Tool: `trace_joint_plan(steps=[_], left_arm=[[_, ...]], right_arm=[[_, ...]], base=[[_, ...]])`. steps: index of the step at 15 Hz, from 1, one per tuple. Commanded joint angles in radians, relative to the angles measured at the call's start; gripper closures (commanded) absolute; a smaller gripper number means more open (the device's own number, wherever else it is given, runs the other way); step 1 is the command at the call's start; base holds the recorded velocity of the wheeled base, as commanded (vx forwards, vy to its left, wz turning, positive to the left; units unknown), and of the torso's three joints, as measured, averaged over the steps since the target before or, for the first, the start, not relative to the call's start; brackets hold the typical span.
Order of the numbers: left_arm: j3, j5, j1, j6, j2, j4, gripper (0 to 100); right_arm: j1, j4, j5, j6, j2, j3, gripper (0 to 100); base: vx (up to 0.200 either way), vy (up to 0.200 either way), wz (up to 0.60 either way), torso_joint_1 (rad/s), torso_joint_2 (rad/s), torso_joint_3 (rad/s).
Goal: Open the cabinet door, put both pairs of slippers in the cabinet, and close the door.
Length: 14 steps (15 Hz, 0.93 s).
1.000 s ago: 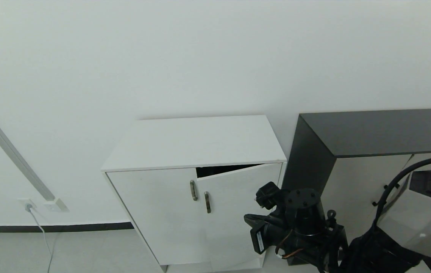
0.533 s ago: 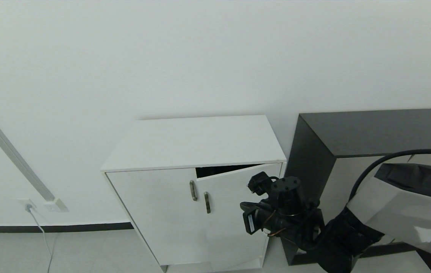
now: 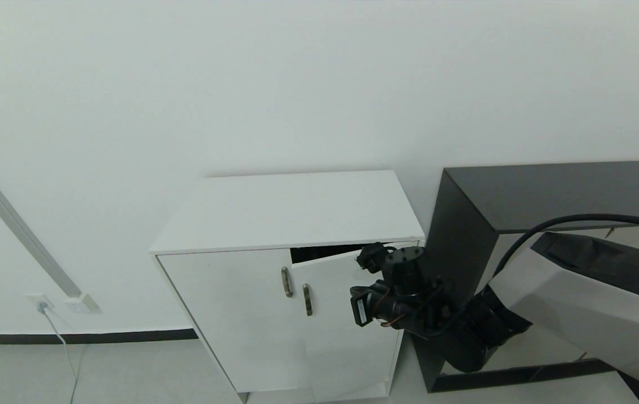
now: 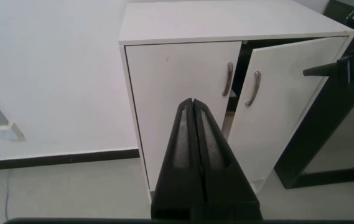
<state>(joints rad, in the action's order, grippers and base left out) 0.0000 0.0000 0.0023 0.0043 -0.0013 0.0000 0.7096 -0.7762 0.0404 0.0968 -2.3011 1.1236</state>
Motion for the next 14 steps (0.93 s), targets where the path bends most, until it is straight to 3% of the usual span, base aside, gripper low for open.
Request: trace_joint_plan(steps=[1,14], left_arm=[[0.000,0.000,0.001,0.000,0.001,0.000,100],[0.000,-0.002,0.001,0.000,0.001,0.000,100]], right_arm=[[-0.009,0.020,-0.001,0.000,-0.015,0.036,100],[-0.027,0.176,0.004,0.000,-0.086,0.220,100]], base=[[0.000,0.000,0.00,0.000,0.00,0.000],[0.000,0.000,0.00,0.000,0.00,0.000]])
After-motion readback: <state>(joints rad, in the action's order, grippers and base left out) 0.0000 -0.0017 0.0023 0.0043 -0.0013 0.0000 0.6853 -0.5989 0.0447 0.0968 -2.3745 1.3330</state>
